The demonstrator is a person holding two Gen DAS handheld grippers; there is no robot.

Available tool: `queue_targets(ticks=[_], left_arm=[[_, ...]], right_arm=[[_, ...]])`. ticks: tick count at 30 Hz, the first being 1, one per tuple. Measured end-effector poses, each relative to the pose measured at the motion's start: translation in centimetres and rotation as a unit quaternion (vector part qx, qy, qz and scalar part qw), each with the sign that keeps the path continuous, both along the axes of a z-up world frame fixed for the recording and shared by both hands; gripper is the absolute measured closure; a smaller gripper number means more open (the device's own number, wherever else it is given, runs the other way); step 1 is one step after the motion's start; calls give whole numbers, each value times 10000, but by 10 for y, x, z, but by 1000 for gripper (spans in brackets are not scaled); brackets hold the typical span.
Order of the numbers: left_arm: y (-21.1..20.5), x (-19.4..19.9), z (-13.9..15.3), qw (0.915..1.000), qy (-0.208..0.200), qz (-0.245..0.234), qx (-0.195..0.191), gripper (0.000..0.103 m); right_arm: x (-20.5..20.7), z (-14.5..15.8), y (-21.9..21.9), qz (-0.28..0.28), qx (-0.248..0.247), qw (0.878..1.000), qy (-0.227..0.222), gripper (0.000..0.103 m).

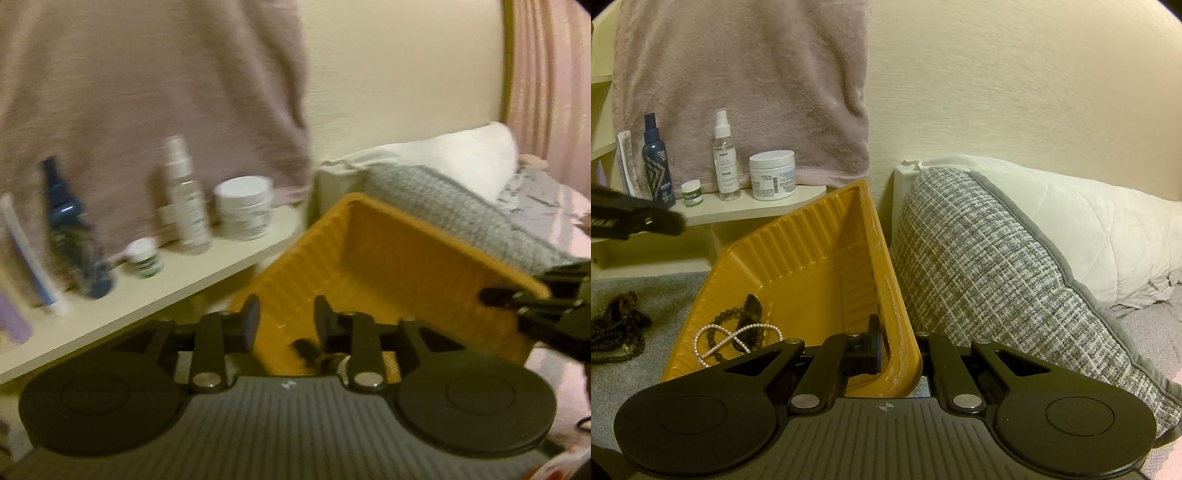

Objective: Organize jewelry
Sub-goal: 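Grasp the long brown bead necklace with the left gripper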

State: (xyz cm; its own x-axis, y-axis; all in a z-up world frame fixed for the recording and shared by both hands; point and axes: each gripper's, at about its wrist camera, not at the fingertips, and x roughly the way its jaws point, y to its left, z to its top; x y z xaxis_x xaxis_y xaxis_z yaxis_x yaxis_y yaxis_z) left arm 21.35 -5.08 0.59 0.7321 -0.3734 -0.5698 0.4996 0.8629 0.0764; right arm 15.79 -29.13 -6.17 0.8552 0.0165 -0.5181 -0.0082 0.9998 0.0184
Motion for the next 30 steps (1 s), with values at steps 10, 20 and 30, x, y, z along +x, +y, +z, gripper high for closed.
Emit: queue_targets(ticks=[10,20,30], left_arm=[[62,-33,-30,9949,44,915,415,57],[105,-56,-53,9877,66,1366,753,43],[113,-41,-69,9798,-262,1316,1483,40]], right_arm=[[0,0,1,3,-25,10000,-4,97],[-1,1,3,17,-57,10000,-8,97],[-2,0,3,5,-74,10000,13,97]])
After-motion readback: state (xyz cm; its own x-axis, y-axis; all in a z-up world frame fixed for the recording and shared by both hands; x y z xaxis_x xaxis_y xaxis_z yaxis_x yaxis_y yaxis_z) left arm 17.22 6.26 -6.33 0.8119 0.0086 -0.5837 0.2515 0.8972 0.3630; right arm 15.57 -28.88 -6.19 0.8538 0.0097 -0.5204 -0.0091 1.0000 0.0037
